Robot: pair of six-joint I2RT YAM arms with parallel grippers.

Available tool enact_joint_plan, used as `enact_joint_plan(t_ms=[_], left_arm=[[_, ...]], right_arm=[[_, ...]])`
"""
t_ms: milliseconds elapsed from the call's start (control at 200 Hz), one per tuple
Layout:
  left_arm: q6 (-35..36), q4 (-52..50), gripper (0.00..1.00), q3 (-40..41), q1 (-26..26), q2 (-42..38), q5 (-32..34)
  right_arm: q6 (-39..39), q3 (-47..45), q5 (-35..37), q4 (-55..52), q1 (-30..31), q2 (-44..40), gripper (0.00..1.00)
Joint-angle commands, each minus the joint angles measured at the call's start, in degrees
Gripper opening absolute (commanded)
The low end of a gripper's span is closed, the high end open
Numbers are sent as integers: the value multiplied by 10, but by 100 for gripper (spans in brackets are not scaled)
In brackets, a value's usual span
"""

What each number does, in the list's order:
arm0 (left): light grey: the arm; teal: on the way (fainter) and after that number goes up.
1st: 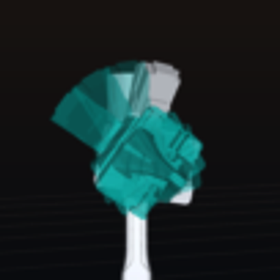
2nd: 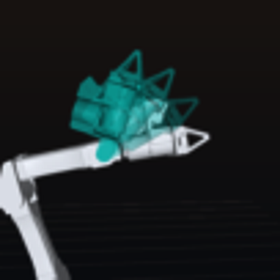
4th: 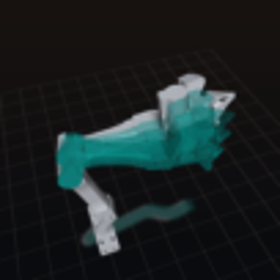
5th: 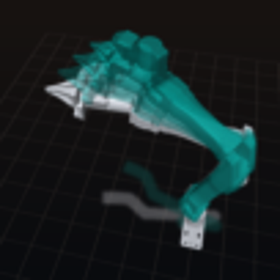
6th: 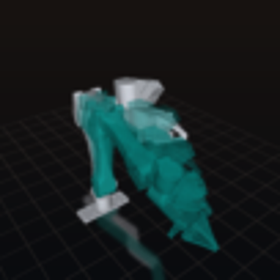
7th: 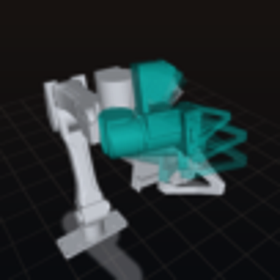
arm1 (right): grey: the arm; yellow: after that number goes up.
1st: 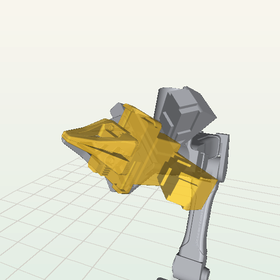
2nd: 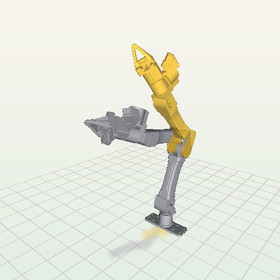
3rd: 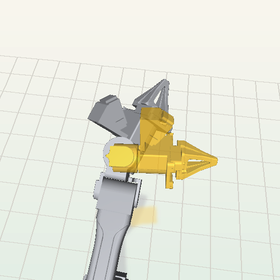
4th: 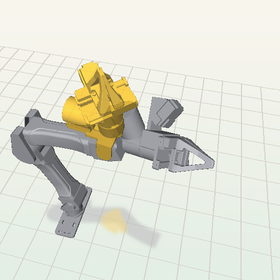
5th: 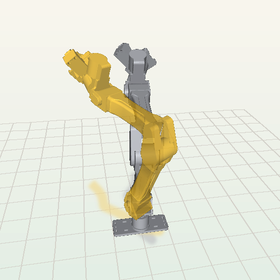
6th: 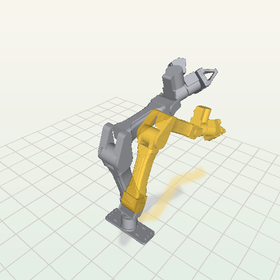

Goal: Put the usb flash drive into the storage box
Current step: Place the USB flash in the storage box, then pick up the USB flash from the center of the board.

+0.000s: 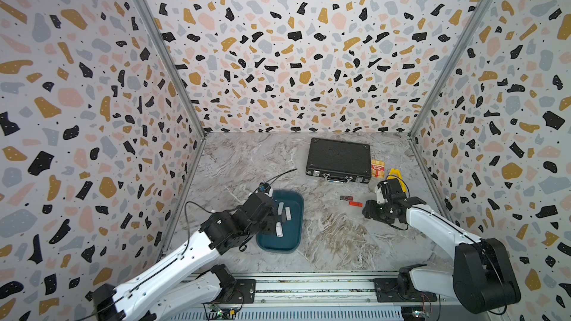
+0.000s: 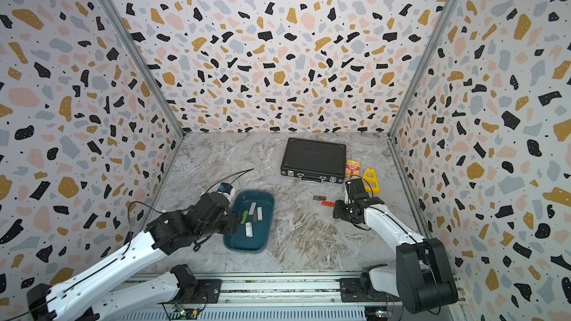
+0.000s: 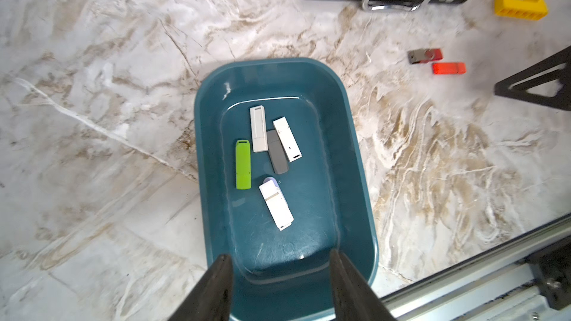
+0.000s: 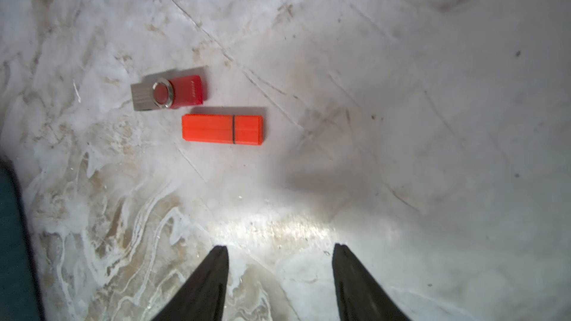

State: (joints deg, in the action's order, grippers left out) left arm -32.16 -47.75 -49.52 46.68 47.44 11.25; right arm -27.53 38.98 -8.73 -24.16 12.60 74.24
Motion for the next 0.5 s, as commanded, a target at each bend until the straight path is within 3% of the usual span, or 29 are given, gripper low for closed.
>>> enact_joint_plan(t_ms=[0, 170, 315, 496], left_arm=[[7, -44, 59, -5, -2, -55, -17], [11, -55, 60, -6, -1, -89, -1], [12, -44, 61, 7, -1, -93, -7], [13, -30, 61, 18, -1, -102, -14]], right_arm=[[18, 67, -12, -16, -2, 47, 59], [56, 155, -22, -38, -2, 156, 59], [76, 205, -16, -39, -2, 209, 59], [77, 237, -67, -50, -2, 254, 55]])
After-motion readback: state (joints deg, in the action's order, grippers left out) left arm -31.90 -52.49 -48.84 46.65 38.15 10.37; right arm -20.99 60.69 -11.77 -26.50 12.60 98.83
